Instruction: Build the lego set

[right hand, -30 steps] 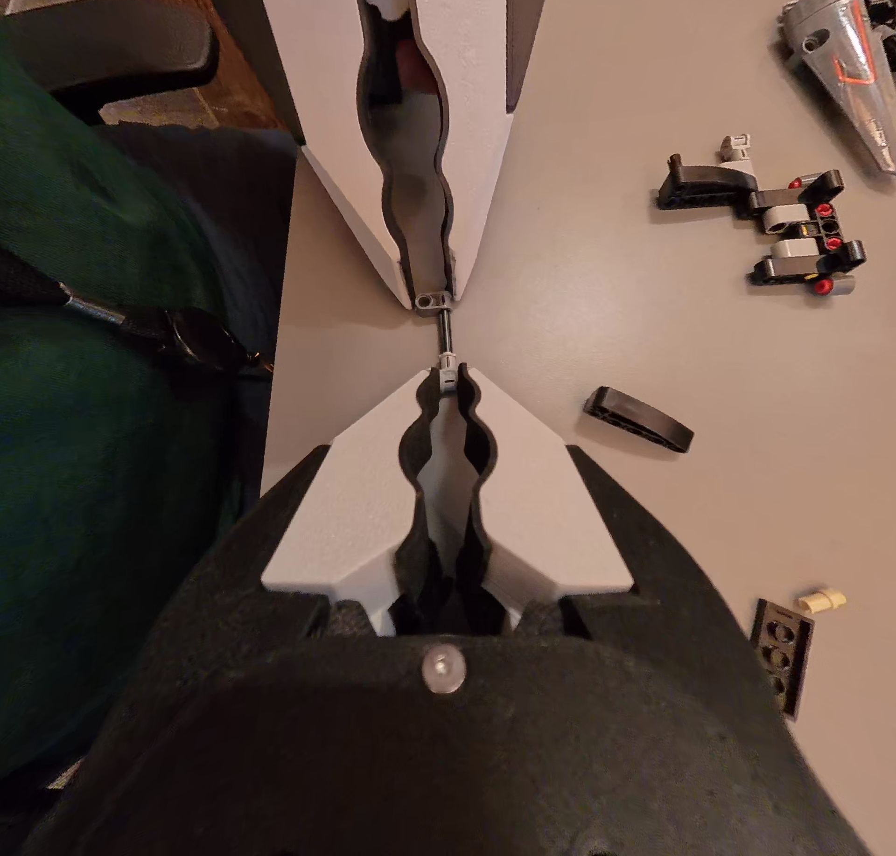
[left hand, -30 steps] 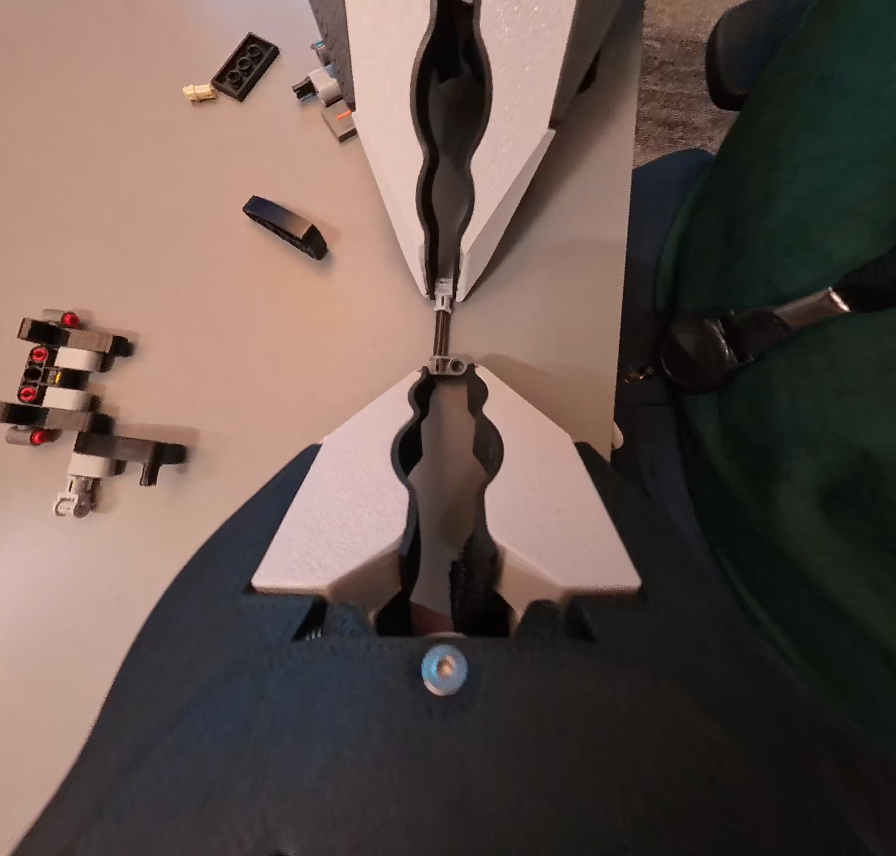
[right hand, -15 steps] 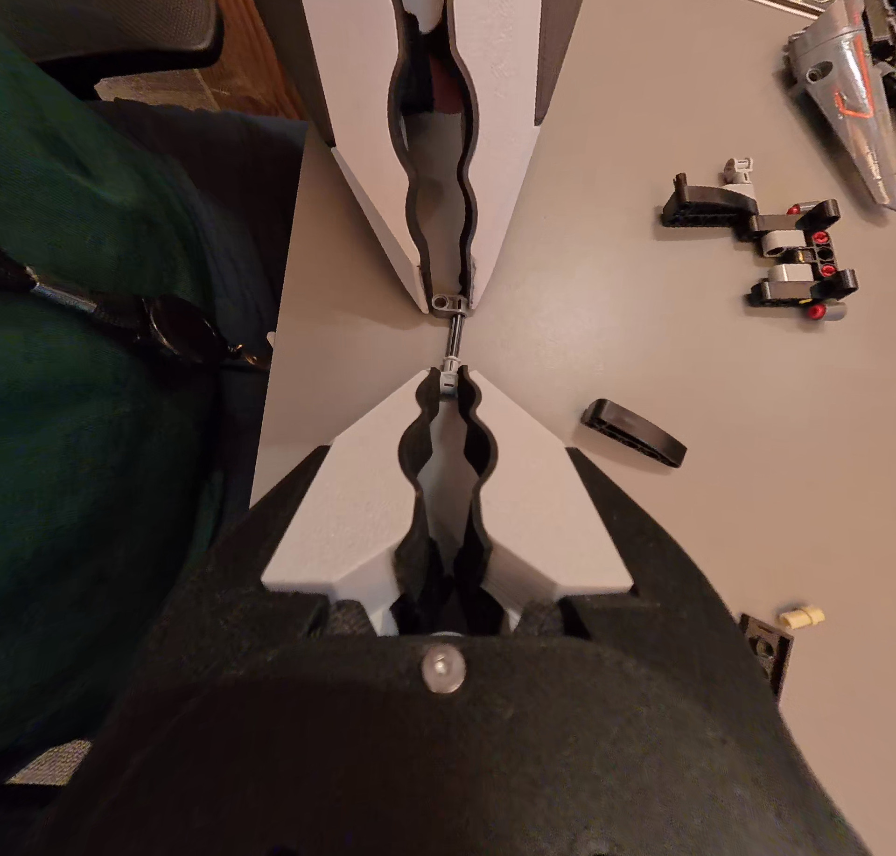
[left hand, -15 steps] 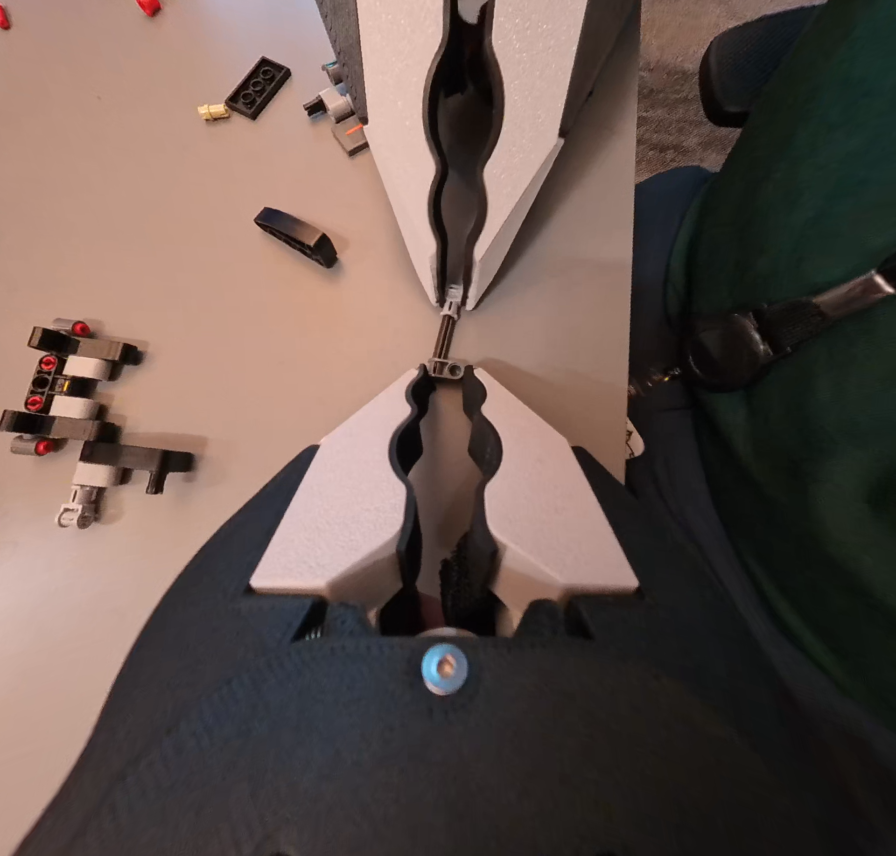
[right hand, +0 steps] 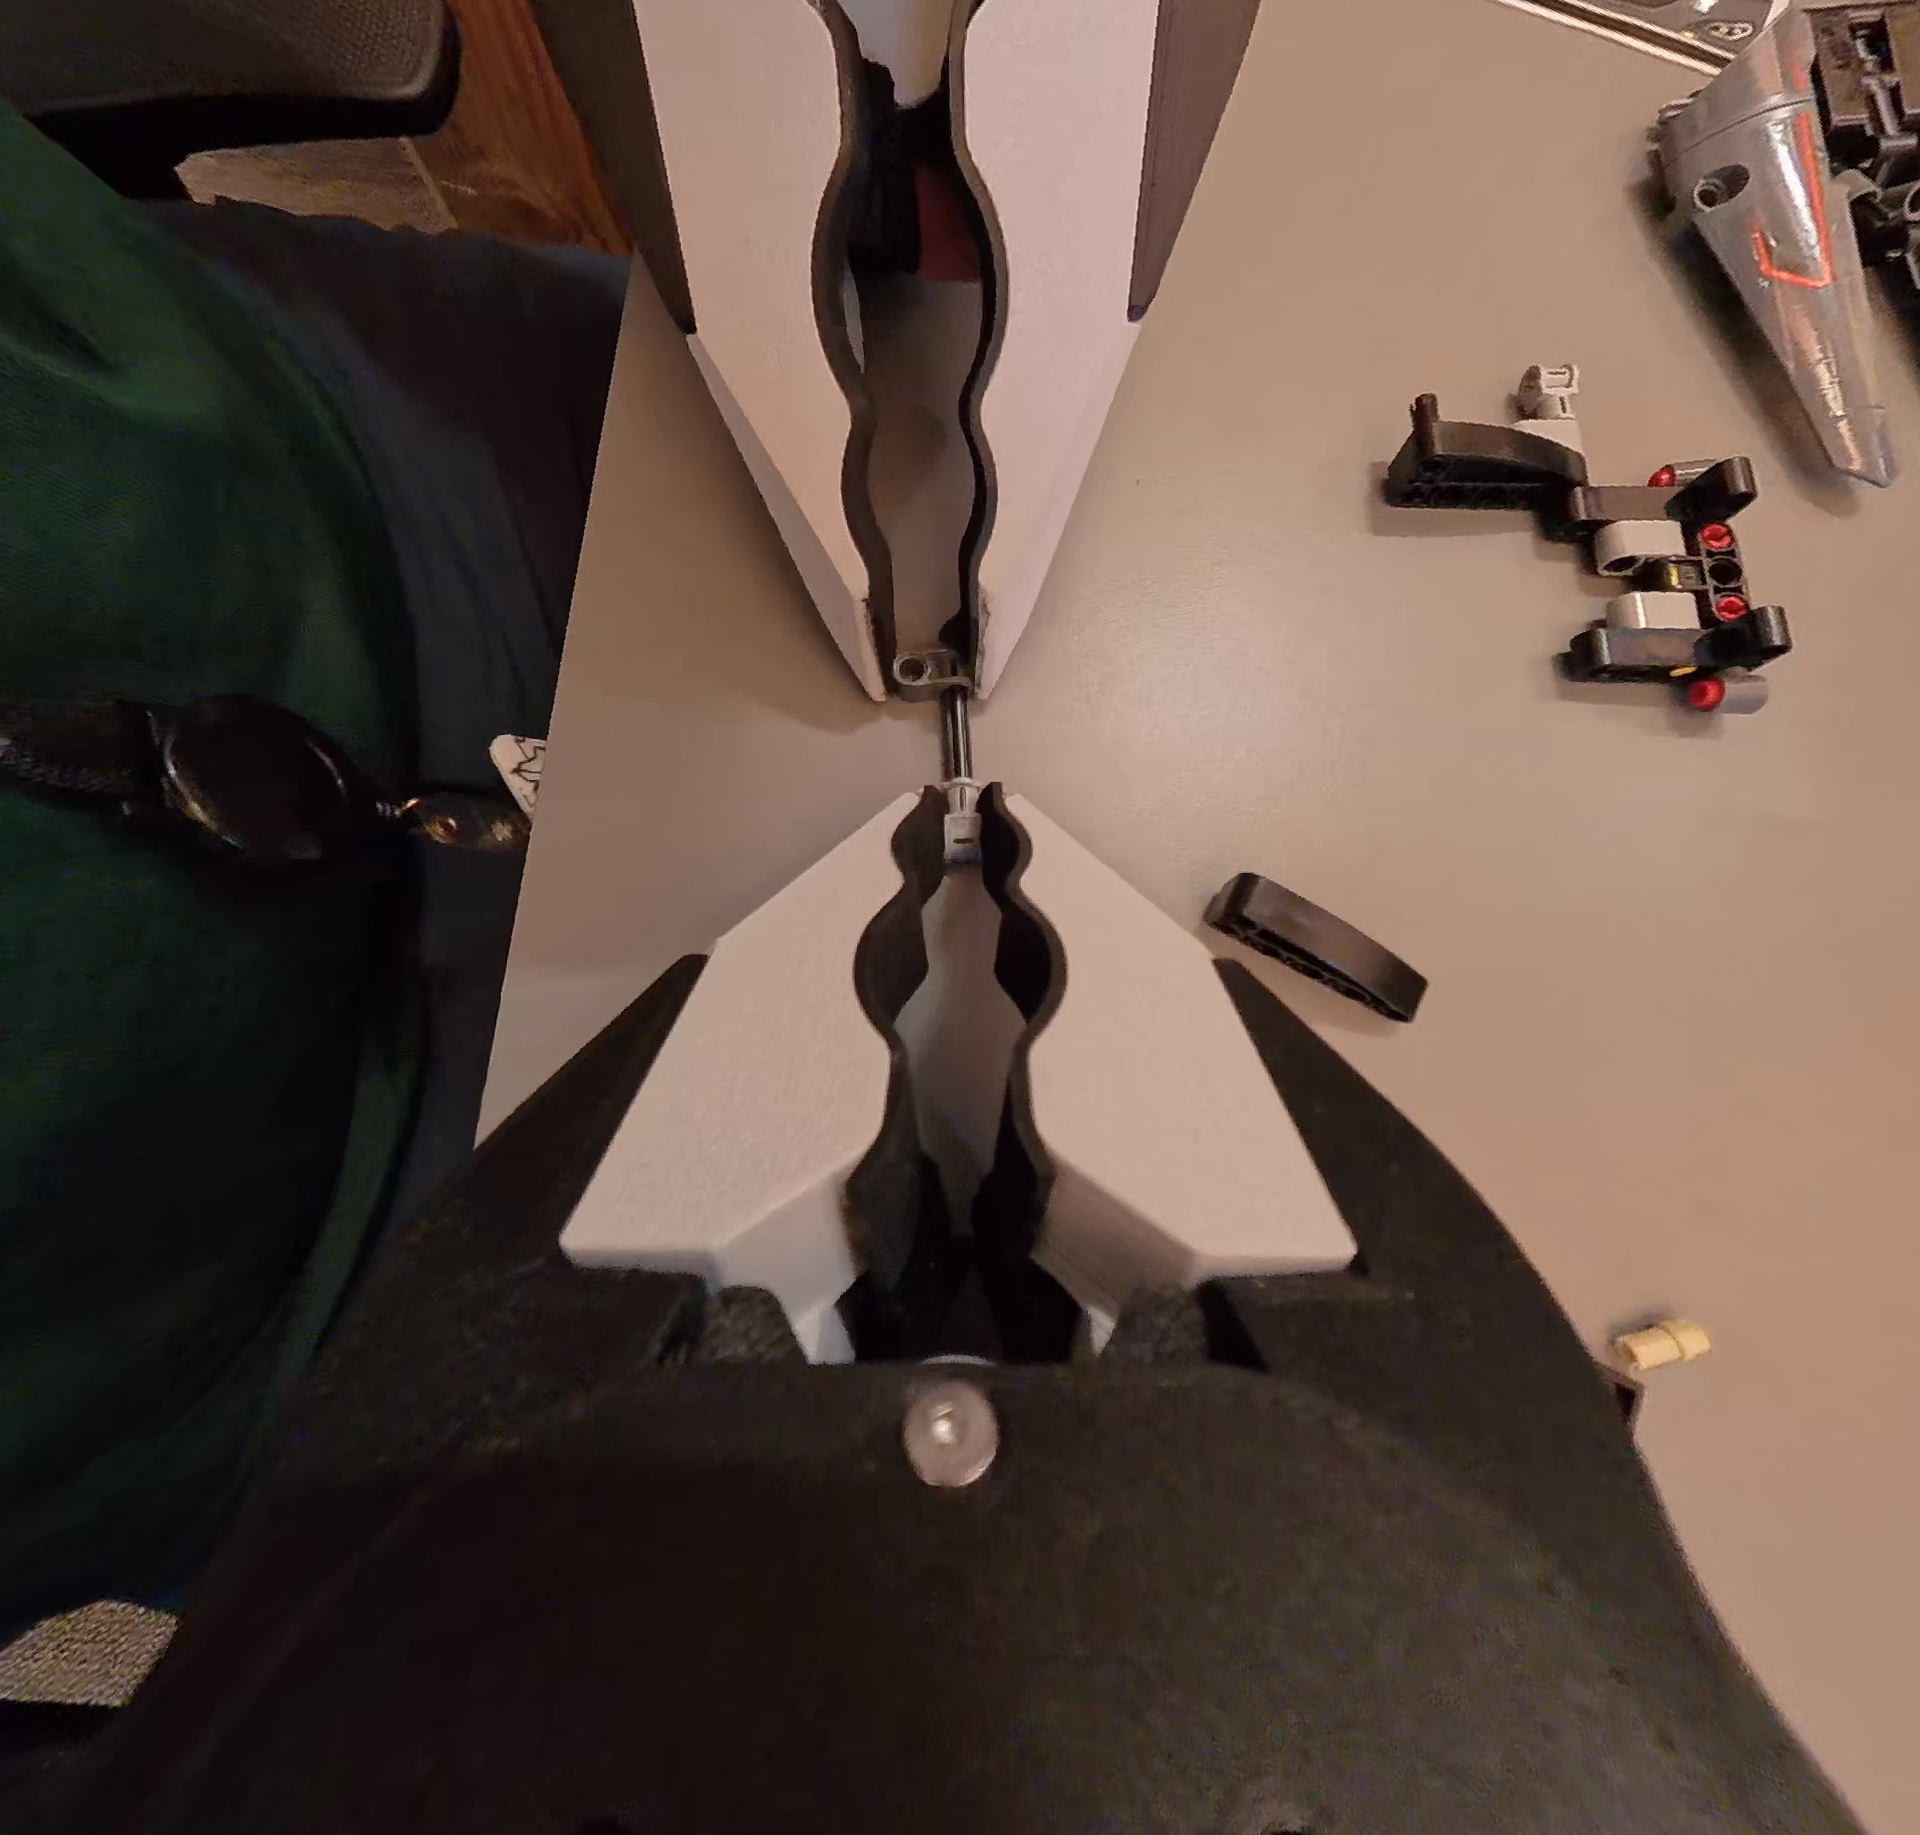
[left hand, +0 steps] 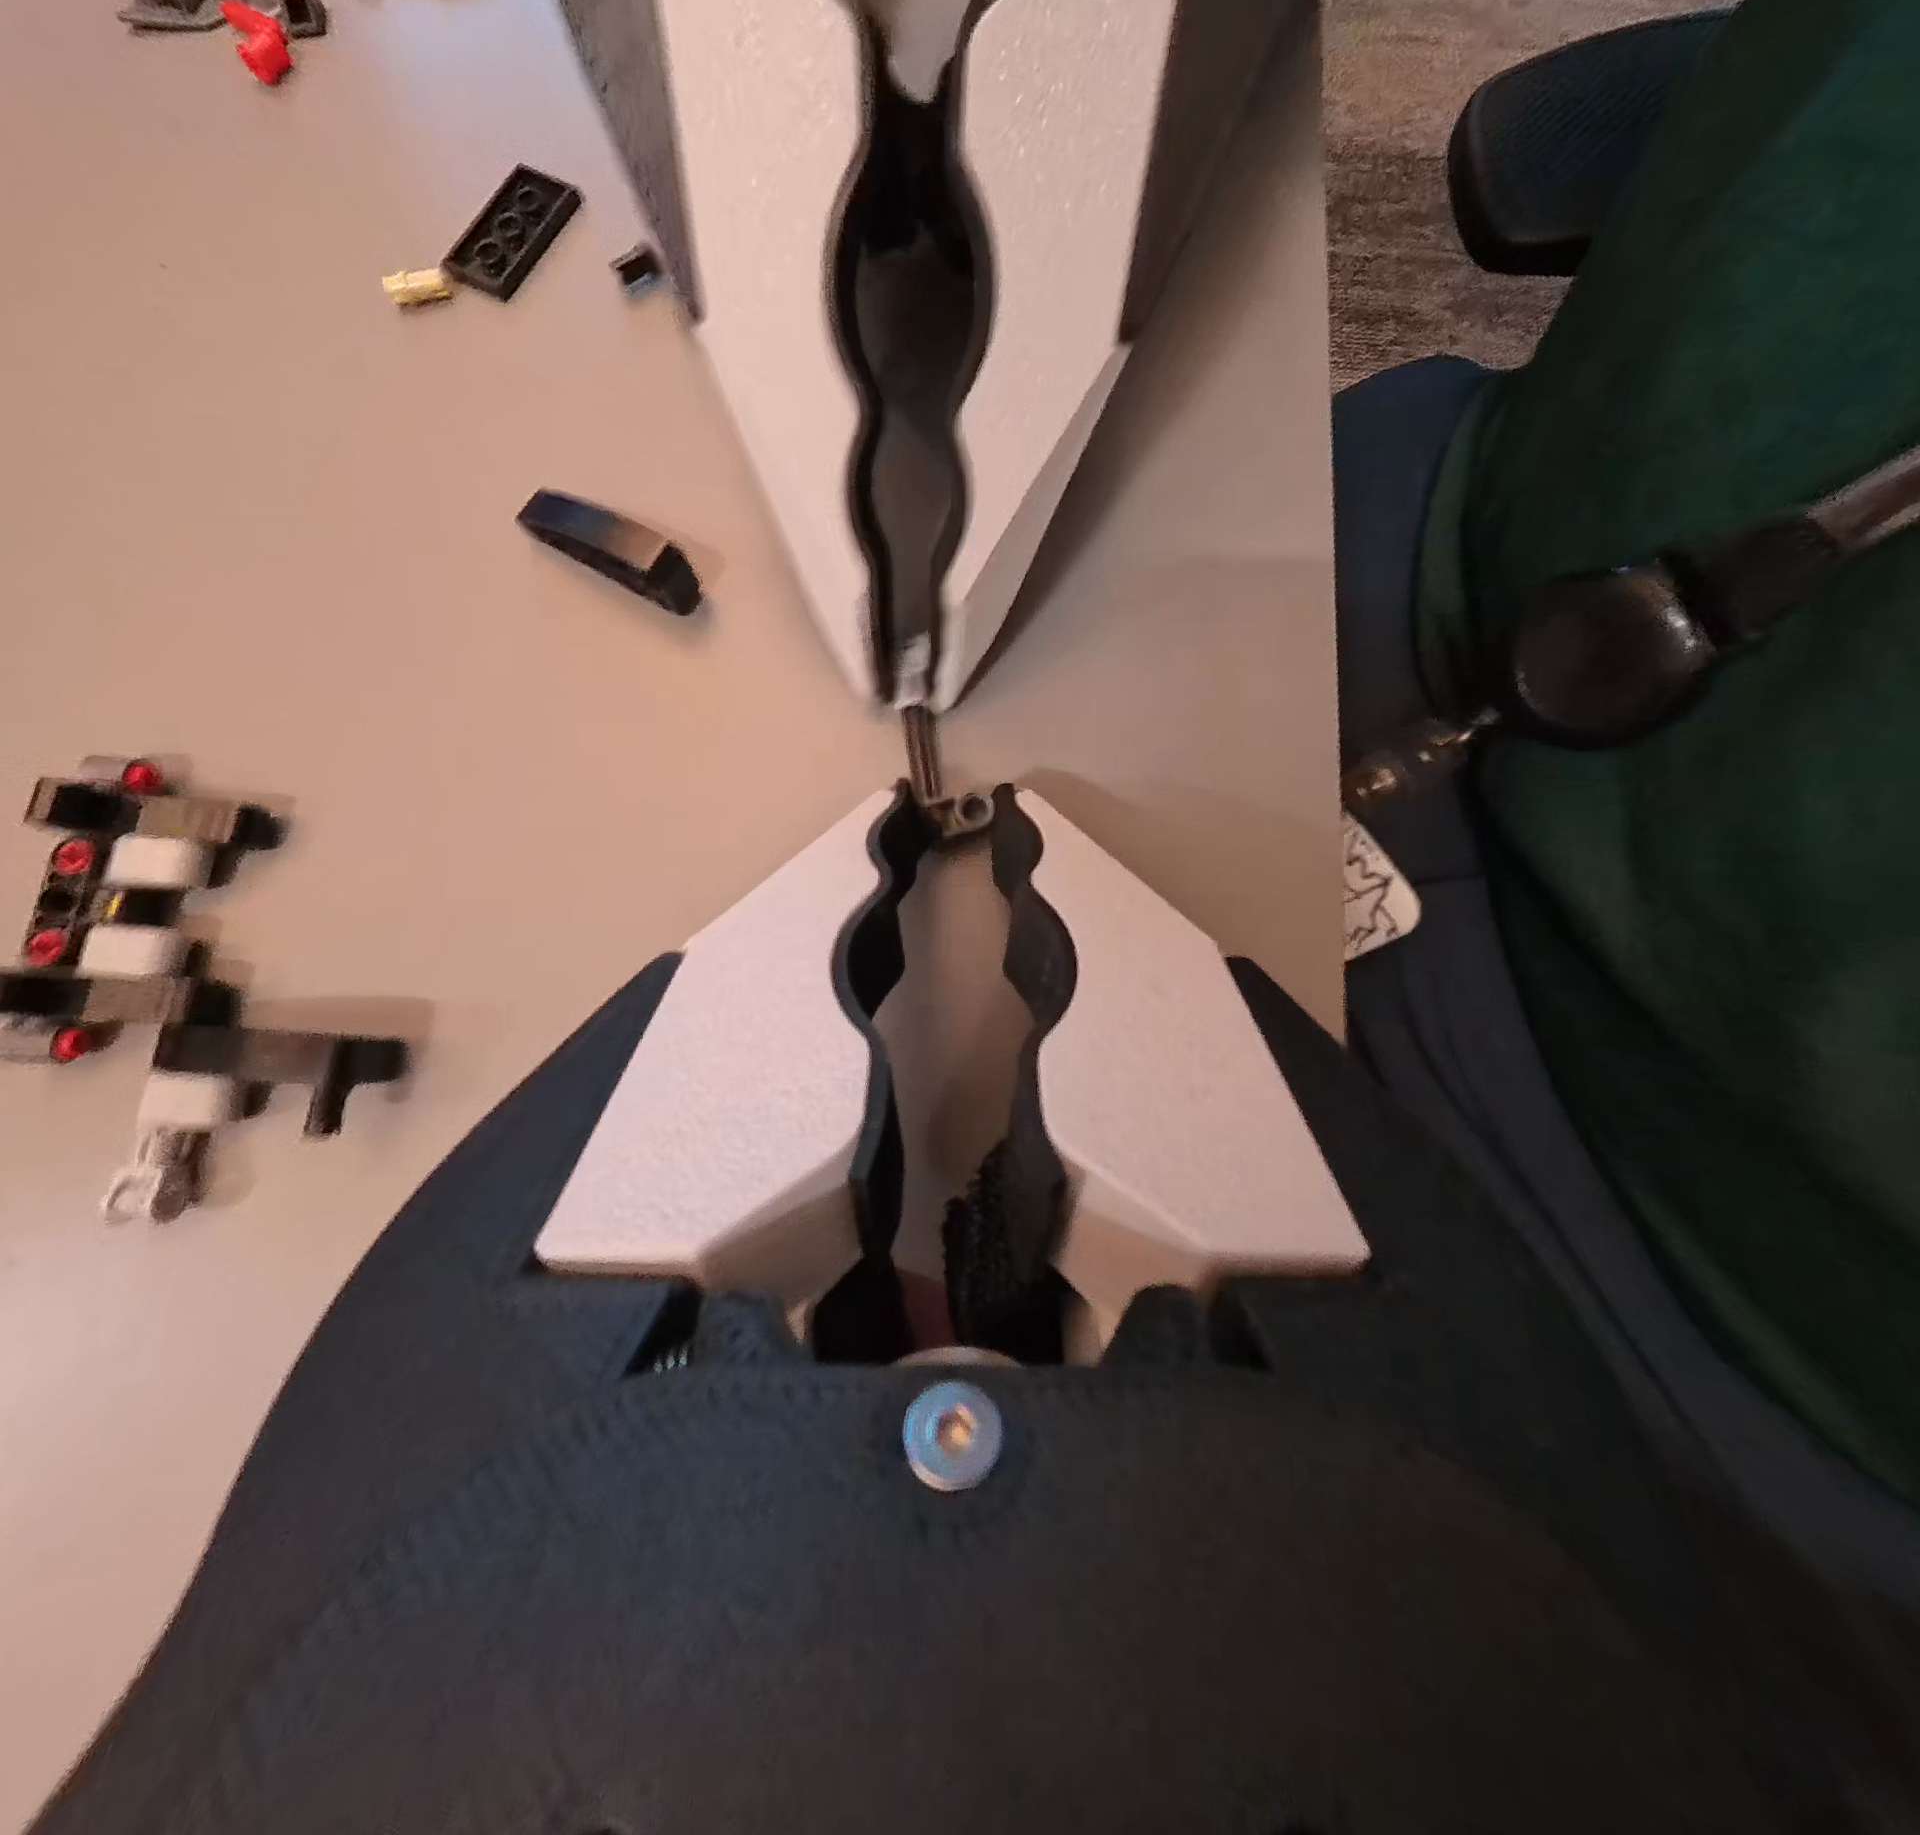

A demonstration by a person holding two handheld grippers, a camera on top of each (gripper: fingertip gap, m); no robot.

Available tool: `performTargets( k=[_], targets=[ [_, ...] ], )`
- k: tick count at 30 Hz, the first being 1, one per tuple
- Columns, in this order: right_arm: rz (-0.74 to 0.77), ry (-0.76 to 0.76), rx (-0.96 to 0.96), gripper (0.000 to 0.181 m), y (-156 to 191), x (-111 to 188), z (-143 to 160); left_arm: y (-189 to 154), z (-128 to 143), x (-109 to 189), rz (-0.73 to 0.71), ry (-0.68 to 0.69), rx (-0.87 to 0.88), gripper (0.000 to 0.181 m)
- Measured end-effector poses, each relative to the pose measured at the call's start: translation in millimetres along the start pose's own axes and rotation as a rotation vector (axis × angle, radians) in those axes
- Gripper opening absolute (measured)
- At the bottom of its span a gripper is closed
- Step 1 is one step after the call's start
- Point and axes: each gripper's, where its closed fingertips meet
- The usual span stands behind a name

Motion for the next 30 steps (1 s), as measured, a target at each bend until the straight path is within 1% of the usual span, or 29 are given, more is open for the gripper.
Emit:
performTargets(
  k=[2,4,13,18,21,23,30],
  targets=[
    [0.008,0.000,0.009,0.005,-2,-3,-4,-2,-7,-7,0.004,0.005,-0.020,0.017],
    [0.010,-0.003,0.006,0.005,-4,-2,-3,0,-6,-6,0.015,-0.002,0.014,0.015],
    [0.035,-0.011,-0.022,0.007,-8,-1,-3,3,-6,-6,0.005,-0.010,0.018,0.015],
    [0.042,-0.011,-0.028,0.008,-10,0,-3,4,-6,-5,-0.025,0.001,0.024,0.016],
    [0.064,-0.002,-0.033,0.013,-11,3,-4,5,-5,-5,-0.042,-0.003,0.031,0.016],
    [0.069,0.005,-0.047,0.020,-11,5,-3,4,-5,-5,-0.049,-0.005,0.032,0.016],
    [0.120,0.040,-0.048,0.024,-12,8,1,4,-6,-2,-0.072,-0.019,0.019,0.018]
  ],
)
Point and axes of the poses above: each gripper's, where its closed fingertips meet, x back along the fingers, z out of its underside, y = z × x across the jaws, and after that the axes turned 5 degrees about -z, right-handed
